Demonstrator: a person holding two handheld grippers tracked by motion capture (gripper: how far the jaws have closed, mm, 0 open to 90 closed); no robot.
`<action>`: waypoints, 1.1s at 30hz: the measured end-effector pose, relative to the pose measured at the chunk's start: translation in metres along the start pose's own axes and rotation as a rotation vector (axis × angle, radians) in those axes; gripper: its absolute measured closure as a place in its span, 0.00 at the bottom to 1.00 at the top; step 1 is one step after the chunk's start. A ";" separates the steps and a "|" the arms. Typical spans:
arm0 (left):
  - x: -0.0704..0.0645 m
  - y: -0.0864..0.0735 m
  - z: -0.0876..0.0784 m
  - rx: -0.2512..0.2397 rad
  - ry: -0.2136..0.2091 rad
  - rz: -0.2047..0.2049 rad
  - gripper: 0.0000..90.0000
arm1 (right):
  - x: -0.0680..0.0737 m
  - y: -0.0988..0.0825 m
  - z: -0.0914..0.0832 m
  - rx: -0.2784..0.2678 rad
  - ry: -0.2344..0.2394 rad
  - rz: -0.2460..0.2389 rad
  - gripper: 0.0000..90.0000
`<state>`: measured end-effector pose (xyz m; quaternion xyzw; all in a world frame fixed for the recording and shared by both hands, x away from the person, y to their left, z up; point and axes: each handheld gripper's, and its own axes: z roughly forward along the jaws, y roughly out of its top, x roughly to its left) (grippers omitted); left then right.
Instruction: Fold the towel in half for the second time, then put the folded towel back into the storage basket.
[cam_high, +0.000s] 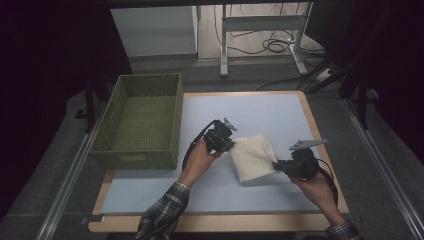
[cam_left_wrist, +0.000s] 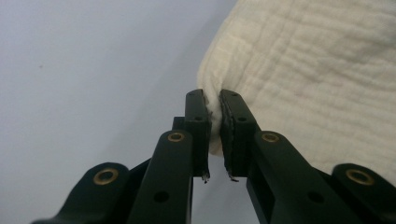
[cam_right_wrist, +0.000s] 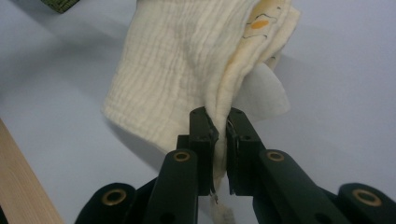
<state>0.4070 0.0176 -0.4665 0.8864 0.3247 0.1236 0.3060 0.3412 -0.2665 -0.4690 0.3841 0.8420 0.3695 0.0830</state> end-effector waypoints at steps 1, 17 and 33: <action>0.002 0.000 -0.002 0.002 0.005 0.005 0.92 | 0.001 0.001 0.001 -0.001 -0.001 -0.003 0.91; 0.020 -0.004 -0.041 0.013 0.051 -0.001 0.91 | 0.018 0.030 0.010 -0.009 0.035 -0.038 0.91; 0.039 -0.009 -0.071 0.006 0.070 -0.014 0.91 | 0.032 0.055 0.016 -0.024 0.074 -0.053 0.91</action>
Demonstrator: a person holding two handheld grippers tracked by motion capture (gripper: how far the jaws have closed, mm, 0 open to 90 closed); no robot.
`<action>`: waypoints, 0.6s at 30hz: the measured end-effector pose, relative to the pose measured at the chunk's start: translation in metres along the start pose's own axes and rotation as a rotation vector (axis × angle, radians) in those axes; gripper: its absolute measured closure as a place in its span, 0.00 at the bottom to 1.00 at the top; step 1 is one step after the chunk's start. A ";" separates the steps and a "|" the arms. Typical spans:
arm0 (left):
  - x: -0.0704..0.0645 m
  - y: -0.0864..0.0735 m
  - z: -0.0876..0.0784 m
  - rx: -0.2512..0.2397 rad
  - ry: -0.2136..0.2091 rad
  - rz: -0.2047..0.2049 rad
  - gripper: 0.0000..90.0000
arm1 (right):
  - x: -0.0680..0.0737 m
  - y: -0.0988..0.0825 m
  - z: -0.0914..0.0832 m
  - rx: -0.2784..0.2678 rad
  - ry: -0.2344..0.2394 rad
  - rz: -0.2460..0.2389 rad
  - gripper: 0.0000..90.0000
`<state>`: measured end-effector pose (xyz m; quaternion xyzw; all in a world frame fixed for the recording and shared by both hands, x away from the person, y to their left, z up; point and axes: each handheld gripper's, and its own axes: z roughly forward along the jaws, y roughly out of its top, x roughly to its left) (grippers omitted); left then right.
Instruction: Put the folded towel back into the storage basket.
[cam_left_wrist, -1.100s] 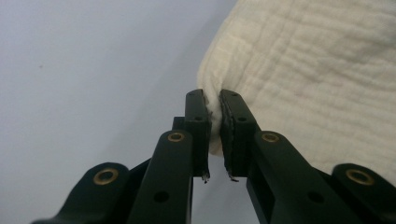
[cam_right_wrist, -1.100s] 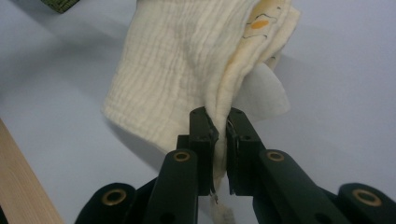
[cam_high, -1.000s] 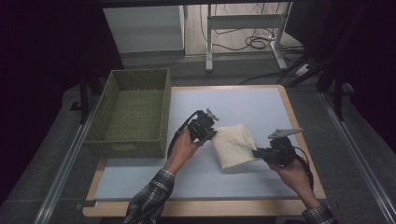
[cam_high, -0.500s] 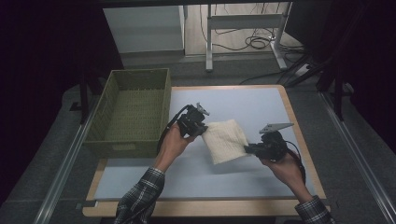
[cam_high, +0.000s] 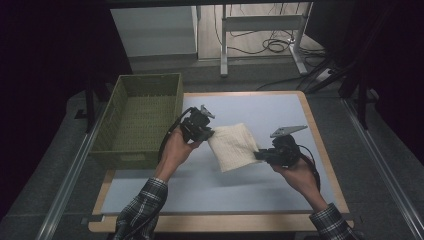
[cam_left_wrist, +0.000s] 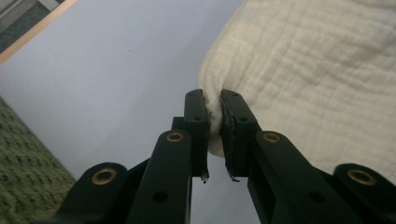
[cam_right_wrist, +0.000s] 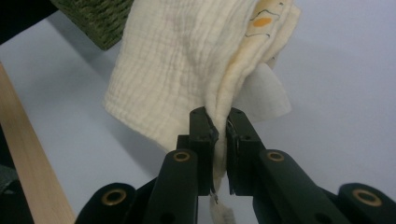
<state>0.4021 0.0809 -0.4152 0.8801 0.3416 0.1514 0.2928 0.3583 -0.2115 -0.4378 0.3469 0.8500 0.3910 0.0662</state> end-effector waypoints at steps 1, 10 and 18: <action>0.000 0.000 0.000 0.000 0.000 0.000 0.91 | 0.001 0.002 0.000 0.000 0.003 -0.002 0.91; 0.019 0.000 -0.025 -0.018 0.038 -0.007 0.91 | 0.008 0.023 0.004 -0.012 0.016 -0.019 0.91; 0.044 -0.004 -0.042 -0.028 0.057 -0.025 0.91 | 0.017 0.057 0.012 -0.017 0.022 -0.039 0.91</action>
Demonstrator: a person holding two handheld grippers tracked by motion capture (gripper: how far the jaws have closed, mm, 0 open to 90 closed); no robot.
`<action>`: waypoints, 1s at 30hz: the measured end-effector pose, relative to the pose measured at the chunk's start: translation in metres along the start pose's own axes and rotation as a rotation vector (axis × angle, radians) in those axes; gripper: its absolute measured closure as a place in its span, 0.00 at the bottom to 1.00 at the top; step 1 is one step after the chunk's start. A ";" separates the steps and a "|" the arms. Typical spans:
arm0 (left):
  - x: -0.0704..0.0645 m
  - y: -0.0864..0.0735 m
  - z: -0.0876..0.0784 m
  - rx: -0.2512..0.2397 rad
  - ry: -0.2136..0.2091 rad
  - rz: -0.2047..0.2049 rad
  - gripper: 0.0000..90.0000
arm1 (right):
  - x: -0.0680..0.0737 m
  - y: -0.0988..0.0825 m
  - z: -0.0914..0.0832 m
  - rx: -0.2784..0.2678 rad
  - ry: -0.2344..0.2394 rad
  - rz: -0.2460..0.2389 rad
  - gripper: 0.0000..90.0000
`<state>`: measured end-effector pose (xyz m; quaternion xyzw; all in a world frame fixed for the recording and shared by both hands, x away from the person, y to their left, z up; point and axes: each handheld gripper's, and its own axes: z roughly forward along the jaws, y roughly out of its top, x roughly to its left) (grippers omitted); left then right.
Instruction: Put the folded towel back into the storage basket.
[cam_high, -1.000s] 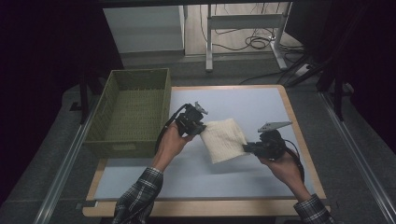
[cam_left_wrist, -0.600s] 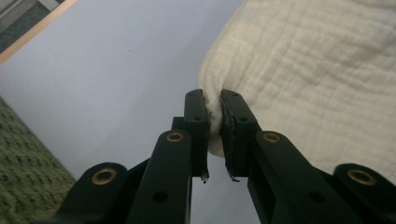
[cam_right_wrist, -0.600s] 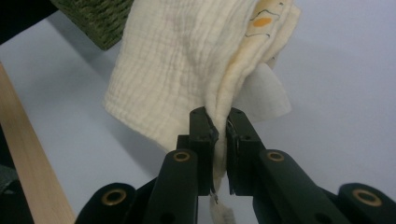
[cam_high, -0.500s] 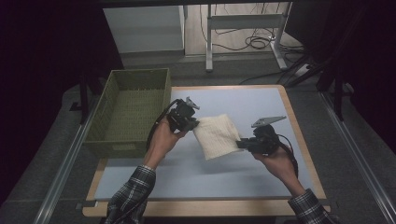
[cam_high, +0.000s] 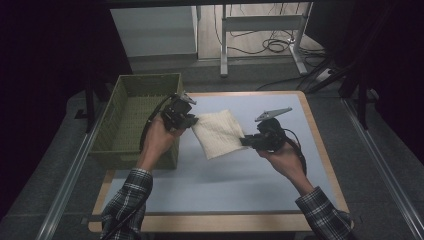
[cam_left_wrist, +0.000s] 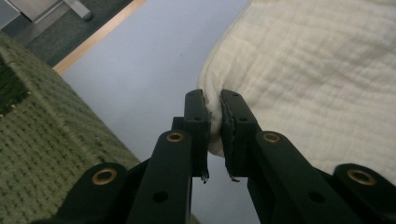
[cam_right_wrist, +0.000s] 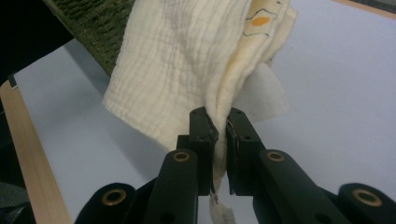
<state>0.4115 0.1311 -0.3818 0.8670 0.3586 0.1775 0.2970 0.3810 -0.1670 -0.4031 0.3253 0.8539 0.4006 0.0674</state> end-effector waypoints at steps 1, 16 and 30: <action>0.000 0.000 0.000 0.000 0.000 0.000 0.91 | 0.000 0.000 0.000 0.000 0.000 0.000 0.91; 0.036 -0.016 -0.027 0.013 0.055 -0.035 0.91 | 0.011 0.041 0.025 -0.001 0.059 -0.006 0.91; 0.063 -0.032 -0.057 0.026 0.111 -0.073 0.91 | 0.033 0.073 0.044 -0.005 0.119 -0.018 0.91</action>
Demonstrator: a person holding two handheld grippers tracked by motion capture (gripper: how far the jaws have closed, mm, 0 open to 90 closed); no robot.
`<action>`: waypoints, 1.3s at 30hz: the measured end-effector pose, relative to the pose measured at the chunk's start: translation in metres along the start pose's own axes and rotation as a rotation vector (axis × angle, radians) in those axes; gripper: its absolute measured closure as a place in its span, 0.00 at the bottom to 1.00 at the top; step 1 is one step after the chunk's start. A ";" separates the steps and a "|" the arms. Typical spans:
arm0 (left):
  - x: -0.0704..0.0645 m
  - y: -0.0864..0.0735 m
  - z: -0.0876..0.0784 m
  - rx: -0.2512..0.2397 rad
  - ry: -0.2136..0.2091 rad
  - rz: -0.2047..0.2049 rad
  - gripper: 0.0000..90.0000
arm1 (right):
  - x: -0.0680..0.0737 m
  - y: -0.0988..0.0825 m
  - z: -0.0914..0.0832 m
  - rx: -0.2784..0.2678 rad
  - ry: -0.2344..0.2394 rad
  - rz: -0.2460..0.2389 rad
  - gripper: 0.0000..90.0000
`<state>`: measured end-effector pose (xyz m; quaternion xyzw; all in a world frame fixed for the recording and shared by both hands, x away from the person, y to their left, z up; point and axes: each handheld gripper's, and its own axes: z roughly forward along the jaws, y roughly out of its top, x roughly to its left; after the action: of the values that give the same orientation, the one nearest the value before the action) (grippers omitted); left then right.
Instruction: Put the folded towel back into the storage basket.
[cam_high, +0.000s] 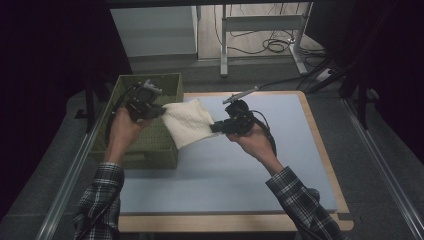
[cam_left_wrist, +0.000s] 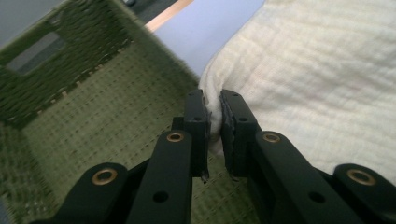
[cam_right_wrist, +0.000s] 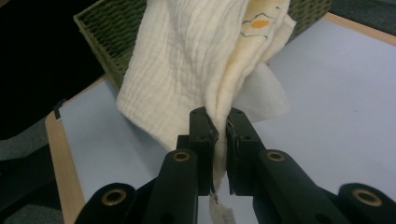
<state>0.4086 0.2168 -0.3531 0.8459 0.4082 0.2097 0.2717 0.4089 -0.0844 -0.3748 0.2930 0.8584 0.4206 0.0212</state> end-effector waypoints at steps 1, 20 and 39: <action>0.004 -0.002 -0.003 0.002 0.005 -0.006 0.91 | 0.002 0.002 0.003 0.000 0.004 -0.005 0.91; 0.056 -0.038 -0.023 0.056 0.138 -0.085 0.91 | 0.048 0.045 0.078 0.007 0.050 -0.030 0.91; 0.079 -0.072 0.012 0.151 0.190 -0.081 0.91 | 0.081 0.042 0.163 0.111 0.023 0.027 0.91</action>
<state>0.4200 0.3146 -0.3969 0.8230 0.4806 0.2466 0.1757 0.4079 0.0933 -0.4316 0.3003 0.8766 0.3758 -0.0108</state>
